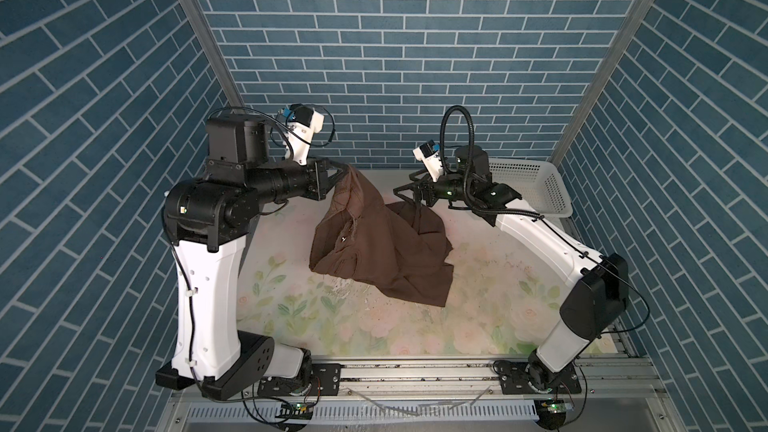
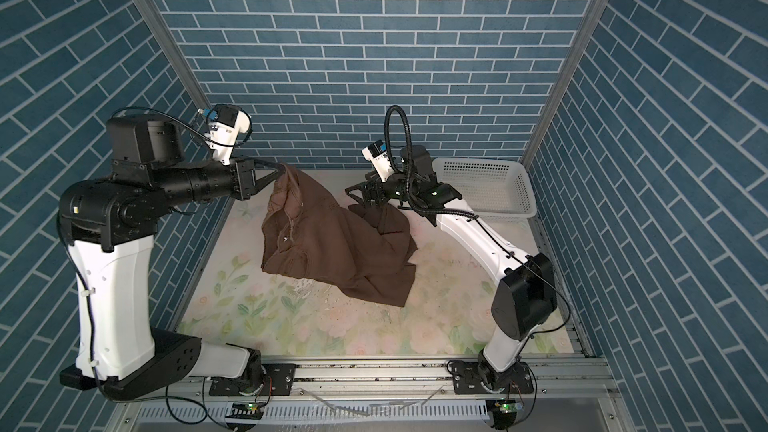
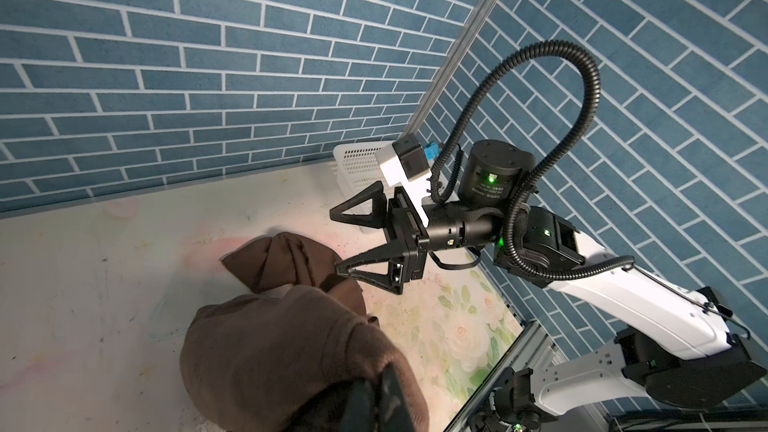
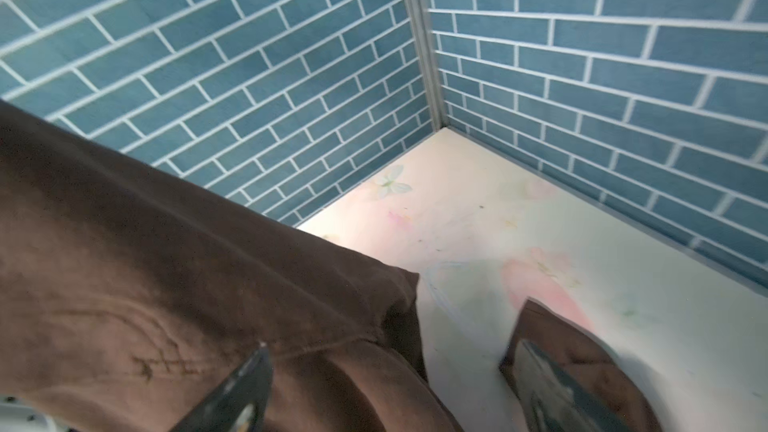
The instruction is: Fold and stack the trousers
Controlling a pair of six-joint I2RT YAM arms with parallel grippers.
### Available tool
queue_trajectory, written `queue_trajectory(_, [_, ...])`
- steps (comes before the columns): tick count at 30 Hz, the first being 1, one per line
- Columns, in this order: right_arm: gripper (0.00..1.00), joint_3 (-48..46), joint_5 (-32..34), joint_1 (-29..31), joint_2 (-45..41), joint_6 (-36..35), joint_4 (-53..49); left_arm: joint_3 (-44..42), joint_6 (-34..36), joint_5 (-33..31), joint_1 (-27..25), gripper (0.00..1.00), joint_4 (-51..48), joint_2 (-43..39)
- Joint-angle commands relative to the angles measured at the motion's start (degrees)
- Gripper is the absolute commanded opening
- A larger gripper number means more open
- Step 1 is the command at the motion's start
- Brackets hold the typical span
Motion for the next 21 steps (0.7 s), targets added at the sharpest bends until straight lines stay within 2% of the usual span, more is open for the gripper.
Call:
queue_trajectory(1, [0.90, 2.9, -9.4, 3.7, 5.6, 9.2, 5.2, 1.5, 1.9, -1.1, 1.6, 0.00, -0.4, -1.0])
queue_trajectory(4, [0.97, 3.2, -6.7, 10.4, 8.3, 5.9, 5.7, 0.4, 1.6, -1.3, 2.8, 0.00, -0.4, -1.7])
queue_trajectory(7, [0.95, 6.2, -9.3, 15.2, 13.7, 9.3, 9.0, -0.5, 0.8, -1.0, 3.5, 0.00, -0.1, -2.7])
queue_trajectory(9, [0.85, 8.2, -12.6, 16.5, 17.5, 15.3, 13.4, -0.7, 0.5, -1.0, 3.7, 0.00, 0.0, -3.1])
queue_trajectory(10, [0.71, 8.6, -14.3, 16.8, 19.1, 19.6, 18.2, -0.9, 0.4, -1.0, 3.7, 0.00, 0.2, -3.3])
queue_trajectory(12, [0.27, 8.6, -16.2, 16.4, 21.2, 27.7, 26.9, -2.2, 0.0, -1.0, 3.8, 0.00, 0.9, -3.8])
queue_trajectory(14, [0.05, 8.0, -15.5, 15.1, 20.5, 30.0, 28.8, -3.7, -0.5, -0.7, 3.8, 0.00, 1.7, -3.9])
queue_trajectory(15, [0.00, 7.0, -14.3, 14.1, 19.0, 29.9, 28.5, -5.0, -0.8, 0.0, 3.8, 0.00, 2.5, -3.8])
queue_trajectory(18, [0.00, 1.7, -8.9, 9.9, 12.0, 27.4, 26.4, -8.3, -2.3, 2.5, 3.8, 0.00, 5.7, -3.3])
queue_trajectory(21, [0.00, -3.7, 0.0, 5.2, 1.3, 20.1, 18.7, -10.3, -4.7, 6.0, 3.8, 0.00, 10.3, -2.2])
